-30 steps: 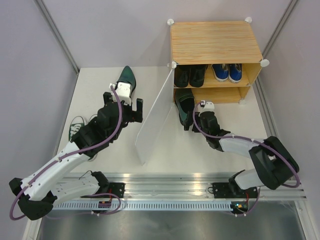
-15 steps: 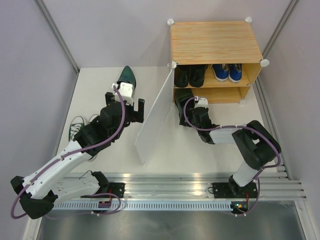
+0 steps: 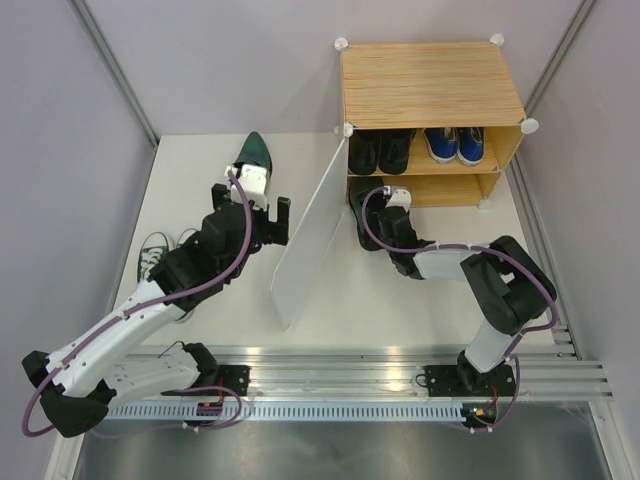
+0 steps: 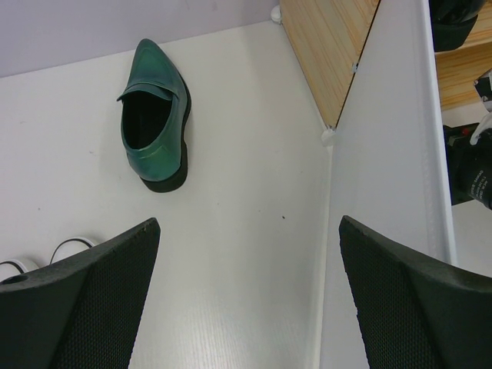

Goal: Place and organize the shoes in the shoe cabinet

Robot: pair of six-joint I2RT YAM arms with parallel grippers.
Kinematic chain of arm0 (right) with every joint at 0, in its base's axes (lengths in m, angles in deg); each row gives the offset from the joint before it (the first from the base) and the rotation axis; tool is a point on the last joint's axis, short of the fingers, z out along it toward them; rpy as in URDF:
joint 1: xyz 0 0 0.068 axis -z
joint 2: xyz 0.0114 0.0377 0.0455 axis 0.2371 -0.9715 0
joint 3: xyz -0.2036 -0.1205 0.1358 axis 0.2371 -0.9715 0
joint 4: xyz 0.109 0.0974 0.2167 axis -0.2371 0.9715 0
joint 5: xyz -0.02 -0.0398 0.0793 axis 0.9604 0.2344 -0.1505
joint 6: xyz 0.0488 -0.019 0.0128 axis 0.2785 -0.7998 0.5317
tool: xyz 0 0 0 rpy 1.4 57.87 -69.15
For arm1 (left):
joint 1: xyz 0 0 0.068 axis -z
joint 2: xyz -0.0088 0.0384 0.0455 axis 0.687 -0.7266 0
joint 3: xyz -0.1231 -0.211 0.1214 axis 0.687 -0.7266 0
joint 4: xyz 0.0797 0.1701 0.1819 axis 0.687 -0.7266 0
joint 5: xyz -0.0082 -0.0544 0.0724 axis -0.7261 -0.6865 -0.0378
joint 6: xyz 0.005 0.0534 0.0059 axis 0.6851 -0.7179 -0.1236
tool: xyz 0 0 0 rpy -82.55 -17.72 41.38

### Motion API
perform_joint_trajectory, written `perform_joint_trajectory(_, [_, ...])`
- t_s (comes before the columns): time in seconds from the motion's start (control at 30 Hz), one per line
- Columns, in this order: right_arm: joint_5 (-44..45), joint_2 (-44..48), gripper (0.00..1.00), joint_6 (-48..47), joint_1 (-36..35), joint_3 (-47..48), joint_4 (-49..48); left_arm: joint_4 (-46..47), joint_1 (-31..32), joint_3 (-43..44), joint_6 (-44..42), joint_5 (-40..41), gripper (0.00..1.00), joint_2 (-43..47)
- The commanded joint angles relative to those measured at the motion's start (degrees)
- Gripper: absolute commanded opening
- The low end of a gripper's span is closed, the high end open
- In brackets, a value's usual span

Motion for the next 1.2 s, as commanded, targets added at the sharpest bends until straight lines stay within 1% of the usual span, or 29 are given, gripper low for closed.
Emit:
perform_joint_trajectory(0.0, [1.5,2.5,0.28,-1.0,-0.2,4.4,1.2,2.3,0.0,-0.4,-2.0,-0.3,1.00,0.1])
perform_joint_trajectory(0.07, [2.0,2.4,0.21,-1.5,-0.2,6.4,2.4,2.3,0.0,-0.4,-2.0,-0.4,1.00,0.2])
perform_joint_trajectory(0.1, [2.0,2.4,0.13,-1.9,-0.2,6.9,2.6,2.3,0.0,-0.4,-2.0,-0.4,1.00,0.2])
perform_joint_trajectory(0.2, [2.6,1.5,0.01,-2.7,-0.2,9.2,3.7,2.3,-0.1,-0.4,-1.9,-0.4,1.00,0.3])
perform_joint_trajectory(0.3, [2.9,0.4,0.01,-3.5,-0.2,12.0,5.7,2.3,0.0,-0.5,-1.9,-0.3,1.00,0.3])
perform_joint_trajectory(0.5, [3.0,-1.9,0.01,-5.2,-0.2,15.8,5.6,2.3,0.0,-0.5,-1.9,-0.4,1.00,0.4])
perform_joint_trajectory(0.8, [2.8,-5.9,0.01,-7.4,-0.1,17.8,1.3,2.3,0.1,-0.5,-1.9,-0.6,1.00,0.3])
perform_joint_trajectory(0.97, [4.1,-6.8,0.01,-7.5,-0.1,17.1,-2.2,2.3,0.3,-0.5,-1.9,-0.6,1.00,0.3])
perform_joint_trajectory(1.17, [5.3,-9.1,0.01,-7.9,0.3,18.7,-4.1,2.4,0.2,-0.5,-1.9,-0.5,1.00,-0.1])
